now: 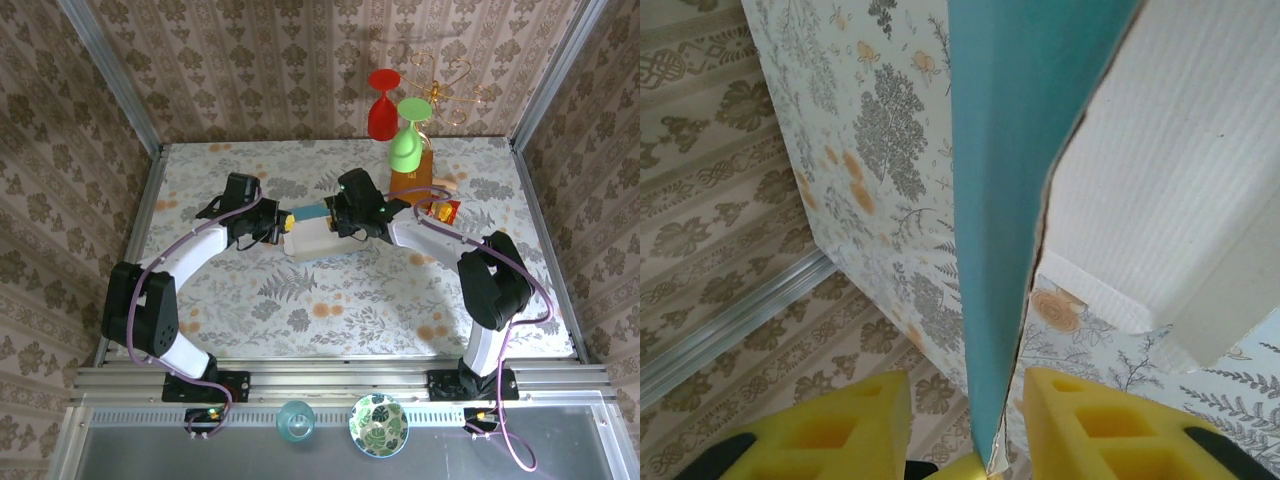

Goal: Fold the paper box

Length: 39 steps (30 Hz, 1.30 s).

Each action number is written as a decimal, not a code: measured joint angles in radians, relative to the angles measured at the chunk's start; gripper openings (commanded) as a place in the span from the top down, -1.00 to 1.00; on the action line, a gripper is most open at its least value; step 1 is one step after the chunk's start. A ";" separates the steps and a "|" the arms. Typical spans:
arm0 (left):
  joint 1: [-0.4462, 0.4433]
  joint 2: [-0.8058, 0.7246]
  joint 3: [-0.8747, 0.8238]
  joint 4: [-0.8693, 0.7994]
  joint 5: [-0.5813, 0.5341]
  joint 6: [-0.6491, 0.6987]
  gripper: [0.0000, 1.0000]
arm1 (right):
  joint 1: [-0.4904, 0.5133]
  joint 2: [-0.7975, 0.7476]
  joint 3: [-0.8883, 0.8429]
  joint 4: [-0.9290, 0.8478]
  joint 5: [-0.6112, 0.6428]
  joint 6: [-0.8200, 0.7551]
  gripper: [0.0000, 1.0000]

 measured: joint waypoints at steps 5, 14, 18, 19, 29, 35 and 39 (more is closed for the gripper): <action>0.000 0.000 0.000 0.007 0.000 -0.003 1.00 | 0.005 0.001 -0.002 0.015 0.000 0.005 0.52; 0.006 0.000 0.000 0.014 0.001 -0.003 1.00 | 0.006 0.018 -0.002 0.024 0.000 0.004 0.47; 0.008 0.000 0.000 0.014 0.001 -0.003 1.00 | 0.006 0.034 -0.002 0.020 -0.001 0.000 0.33; 0.009 0.000 0.000 0.014 0.001 -0.003 1.00 | 0.006 0.035 -0.002 0.018 -0.001 0.001 0.38; 0.013 0.000 0.000 0.014 0.003 -0.003 1.00 | 0.006 0.055 0.016 0.023 0.000 0.000 0.60; 0.013 0.000 0.000 0.014 0.003 -0.003 1.00 | 0.005 0.080 0.040 0.024 0.003 0.000 0.95; 0.013 -0.012 0.000 0.014 0.003 -0.003 1.00 | 0.005 0.079 0.057 0.014 0.003 -0.005 0.96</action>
